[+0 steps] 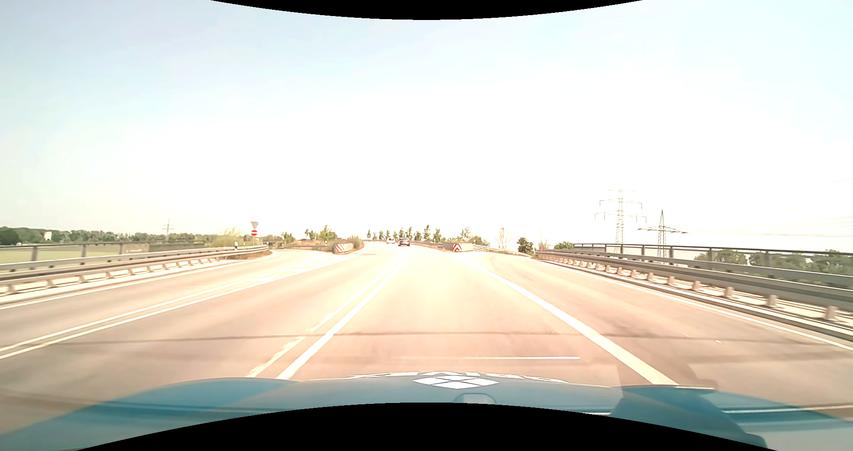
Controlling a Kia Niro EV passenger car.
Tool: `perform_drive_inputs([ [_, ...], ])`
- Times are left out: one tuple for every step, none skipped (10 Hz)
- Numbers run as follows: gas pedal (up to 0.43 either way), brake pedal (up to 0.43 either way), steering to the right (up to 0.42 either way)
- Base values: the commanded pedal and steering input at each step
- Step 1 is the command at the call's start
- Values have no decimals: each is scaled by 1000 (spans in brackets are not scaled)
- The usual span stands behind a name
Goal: Follow the waypoints while adhering to traffic rules and regulations
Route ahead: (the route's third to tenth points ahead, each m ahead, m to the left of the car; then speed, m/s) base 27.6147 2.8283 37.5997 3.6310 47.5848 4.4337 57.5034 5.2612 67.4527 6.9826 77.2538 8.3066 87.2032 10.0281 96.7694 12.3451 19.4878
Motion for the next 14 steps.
perform_drive_inputs([
  [228, 0, -10],
  [248, 0, -11],
  [248, 0, -10],
  [260, 0, -11],
  [260, 0, -11],
  [268, 0, -12],
  [268, 0, -15],
  [268, 0, -16],
  [268, 0, -16],
  [268, 0, -16],
  [268, 0, -16],
  [268, 0, -16],
  [268, 0, -16],
  [280, 0, -16],
])
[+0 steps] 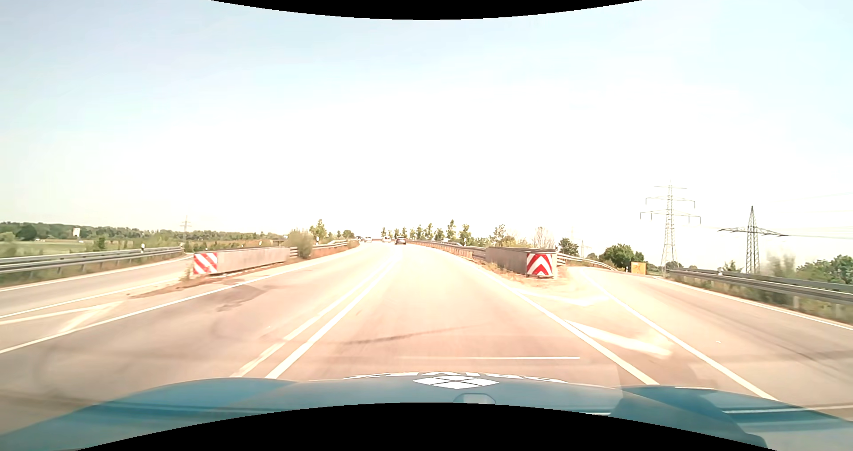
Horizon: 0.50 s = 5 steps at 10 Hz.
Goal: Follow the waypoints while adhering to traffic rules and regulations
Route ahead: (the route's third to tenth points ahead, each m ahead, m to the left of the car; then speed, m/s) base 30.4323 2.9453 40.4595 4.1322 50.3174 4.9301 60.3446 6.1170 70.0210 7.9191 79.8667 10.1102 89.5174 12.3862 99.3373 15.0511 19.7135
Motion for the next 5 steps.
perform_drive_inputs([
  [299, 0, -16],
  [299, 0, -16],
  [299, 0, -16],
  [299, 0, -16],
  [299, 0, -16],
])
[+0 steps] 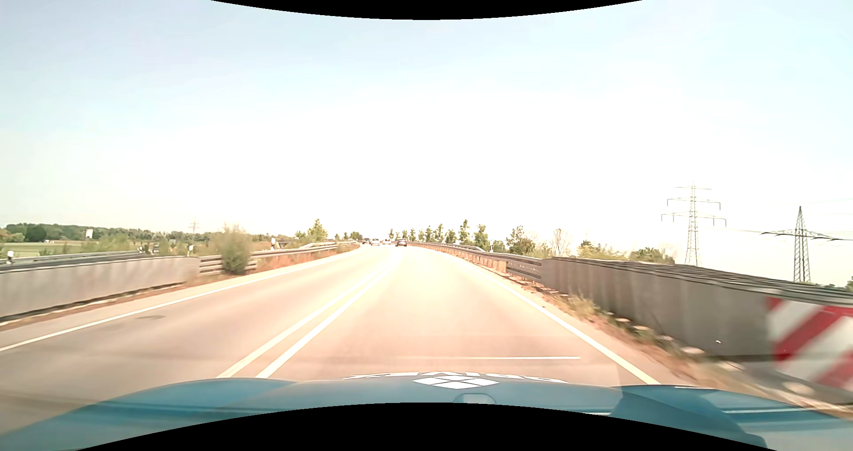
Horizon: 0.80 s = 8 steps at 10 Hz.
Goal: Follow the waypoints while adhering to traffic rules and regulations
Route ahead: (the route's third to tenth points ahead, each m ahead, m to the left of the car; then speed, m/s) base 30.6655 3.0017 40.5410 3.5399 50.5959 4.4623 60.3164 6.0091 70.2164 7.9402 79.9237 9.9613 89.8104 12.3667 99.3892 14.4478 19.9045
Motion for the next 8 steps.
perform_drive_inputs([
  [299, 0, -16],
  [299, 0, -16],
  [299, 0, -16],
  [299, 0, -16],
  [299, 0, -15],
  [299, 0, -14],
  [299, 0, -14],
  [299, 0, -14],
])
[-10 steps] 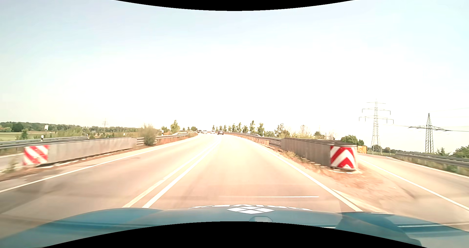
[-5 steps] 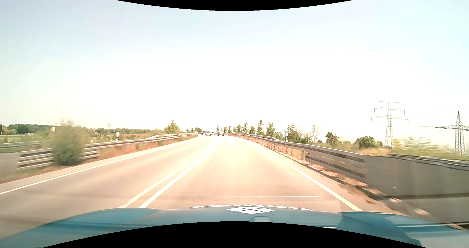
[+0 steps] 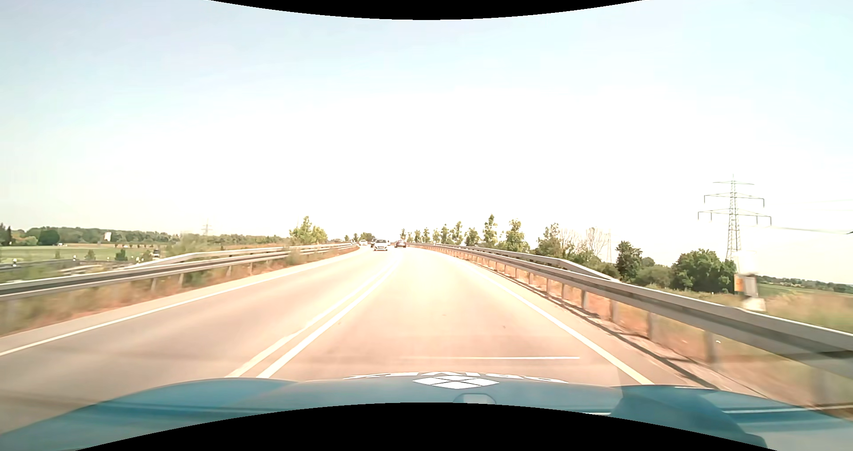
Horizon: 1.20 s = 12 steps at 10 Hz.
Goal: Follow the waypoints while adhering to traffic rules and regulations
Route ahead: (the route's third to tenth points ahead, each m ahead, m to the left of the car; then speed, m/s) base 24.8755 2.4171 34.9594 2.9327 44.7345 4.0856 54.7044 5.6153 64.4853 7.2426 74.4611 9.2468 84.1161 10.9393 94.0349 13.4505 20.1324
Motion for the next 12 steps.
perform_drive_inputs([
  [299, 0, -14],
  [299, 0, -14],
  [299, 0, -15],
  [287, 0, -15],
  [280, 0, -16],
  [280, 0, -16],
  [280, 0, -16],
  [280, 0, -16],
  [280, 0, -16],
  [287, 0, -16],
  [287, 0, -16],
  [299, 0, -16],
])
